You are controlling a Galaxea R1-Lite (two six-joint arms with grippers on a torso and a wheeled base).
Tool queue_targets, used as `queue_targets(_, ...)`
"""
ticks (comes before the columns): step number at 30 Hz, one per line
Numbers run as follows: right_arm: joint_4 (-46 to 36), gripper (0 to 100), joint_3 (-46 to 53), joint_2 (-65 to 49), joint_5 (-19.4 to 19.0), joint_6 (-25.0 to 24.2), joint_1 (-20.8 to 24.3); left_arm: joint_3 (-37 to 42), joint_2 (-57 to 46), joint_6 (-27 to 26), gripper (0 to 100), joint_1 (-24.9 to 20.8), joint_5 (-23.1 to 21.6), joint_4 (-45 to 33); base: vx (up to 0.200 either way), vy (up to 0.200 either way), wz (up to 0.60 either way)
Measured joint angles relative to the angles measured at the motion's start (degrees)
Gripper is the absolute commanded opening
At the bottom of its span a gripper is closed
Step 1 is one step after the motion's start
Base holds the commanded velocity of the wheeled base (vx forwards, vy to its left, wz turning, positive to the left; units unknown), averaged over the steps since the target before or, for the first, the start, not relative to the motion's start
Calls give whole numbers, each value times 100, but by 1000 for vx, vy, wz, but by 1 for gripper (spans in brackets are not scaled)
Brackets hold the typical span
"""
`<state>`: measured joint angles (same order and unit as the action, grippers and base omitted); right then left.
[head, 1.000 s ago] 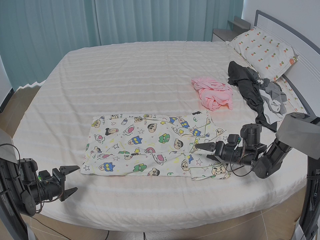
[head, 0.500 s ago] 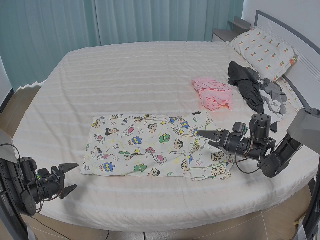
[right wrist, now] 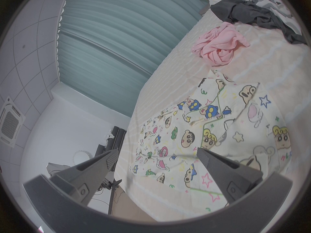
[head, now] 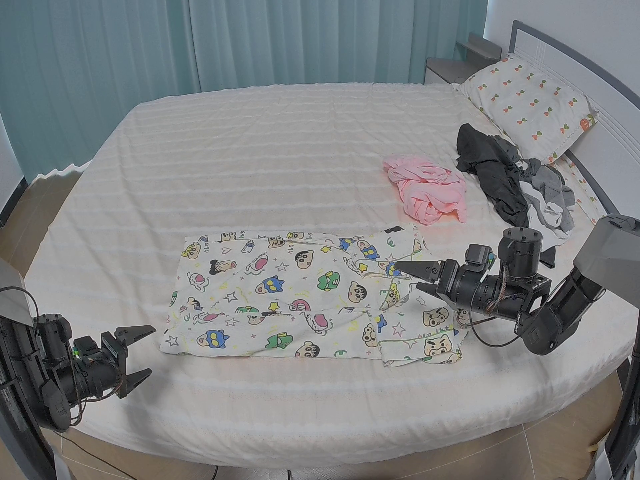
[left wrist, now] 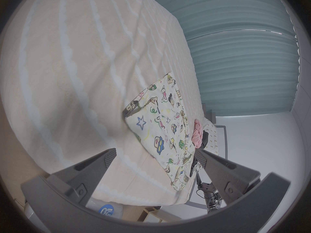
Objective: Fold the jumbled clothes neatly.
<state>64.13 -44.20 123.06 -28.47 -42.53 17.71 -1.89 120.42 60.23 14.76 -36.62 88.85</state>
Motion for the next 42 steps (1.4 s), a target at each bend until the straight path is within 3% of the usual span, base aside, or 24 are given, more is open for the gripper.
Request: queue_targets(42,0,100,0,39,2,11,26,-23,-22,26,100,43,132,9,14,0,0)
